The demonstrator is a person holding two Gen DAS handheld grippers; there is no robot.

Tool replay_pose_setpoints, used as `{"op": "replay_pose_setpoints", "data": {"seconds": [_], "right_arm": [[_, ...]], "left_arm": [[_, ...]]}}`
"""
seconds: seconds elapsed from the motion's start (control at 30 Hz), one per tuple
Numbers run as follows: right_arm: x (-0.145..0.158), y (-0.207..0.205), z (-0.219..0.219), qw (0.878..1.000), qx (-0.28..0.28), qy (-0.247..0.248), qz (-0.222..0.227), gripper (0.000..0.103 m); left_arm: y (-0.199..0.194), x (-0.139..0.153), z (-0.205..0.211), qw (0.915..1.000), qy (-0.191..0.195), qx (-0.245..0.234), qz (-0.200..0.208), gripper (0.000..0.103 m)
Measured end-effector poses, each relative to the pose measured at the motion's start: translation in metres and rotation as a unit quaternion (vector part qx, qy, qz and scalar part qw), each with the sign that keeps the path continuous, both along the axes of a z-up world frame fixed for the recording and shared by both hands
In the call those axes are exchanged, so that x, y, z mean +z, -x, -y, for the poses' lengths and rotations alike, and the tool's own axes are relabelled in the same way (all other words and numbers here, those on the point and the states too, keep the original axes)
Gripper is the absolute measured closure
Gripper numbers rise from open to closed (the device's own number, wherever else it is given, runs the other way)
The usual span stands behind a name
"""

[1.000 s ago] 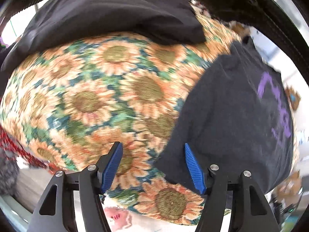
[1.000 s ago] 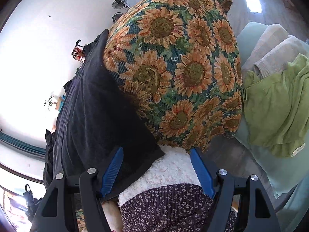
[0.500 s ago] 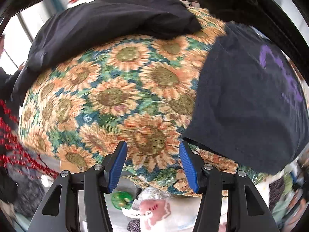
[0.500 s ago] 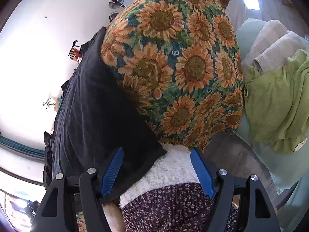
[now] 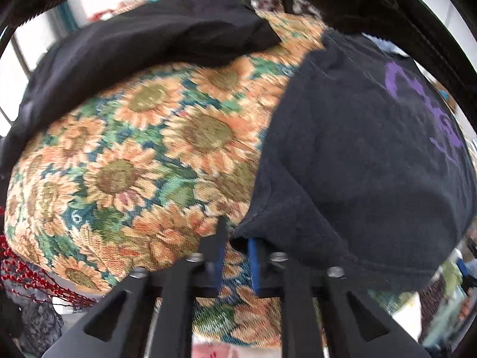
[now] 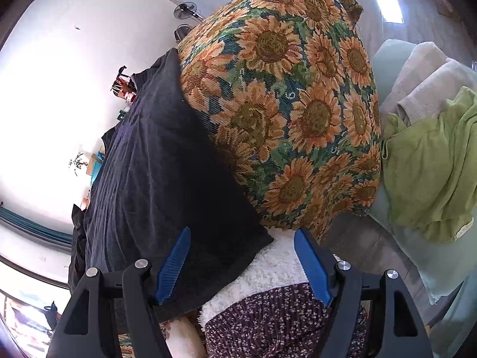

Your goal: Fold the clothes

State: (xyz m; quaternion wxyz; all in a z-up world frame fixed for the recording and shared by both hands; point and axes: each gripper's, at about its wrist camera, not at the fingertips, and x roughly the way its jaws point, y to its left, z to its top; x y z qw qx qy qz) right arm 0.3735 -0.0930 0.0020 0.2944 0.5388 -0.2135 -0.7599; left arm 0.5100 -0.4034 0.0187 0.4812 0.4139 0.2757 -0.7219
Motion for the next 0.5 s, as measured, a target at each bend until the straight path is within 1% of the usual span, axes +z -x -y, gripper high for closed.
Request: {"op": "replay_pose_setpoints", "data": {"seconds": [0.03,0.1,0.13,0.17,0.23,0.33,0.4,0.5], "right_arm": [[0.001,0.000,0.000,1.000,0.000,0.000,-0.001,0.027],[0.002,-0.001,0.001,1.000,-0.001,-0.005,-0.003,0.027],[0.002,-0.001,0.001,1.000,-0.001,-0.006,-0.003,0.027],[0.002,-0.001,0.000,1.000,-0.001,-0.008,-0.002,0.027],[0.001,-0.001,-0.001,1.000,-0.003,-0.008,0.002,0.027],[-0.002,0.000,-0.001,1.000,-0.002,-0.010,0.007,0.027],[-0.003,-0.001,-0.001,1.000,-0.002,-0.014,0.008,0.027],[-0.005,-0.003,0.001,1.000,0.006,-0.010,0.005,0.027]], "left_arm": [[-0.007,0.005,0.000,0.9996,0.014,0.020,-0.011,0.097],[-0.020,0.014,0.000,0.9968,0.042,0.059,-0.033,0.097],[-0.029,0.021,0.003,0.9948,0.043,0.074,-0.054,0.097],[-0.034,0.025,0.006,0.9937,0.040,0.083,-0.065,0.097],[-0.037,0.030,0.010,0.9936,0.041,0.084,-0.063,0.097],[-0.025,0.026,0.012,0.9964,0.049,0.068,-0.012,0.097],[-0.014,0.021,0.013,0.9965,0.047,0.068,0.003,0.097],[-0.024,0.020,0.006,0.9963,0.036,0.076,-0.012,0.097]]}}
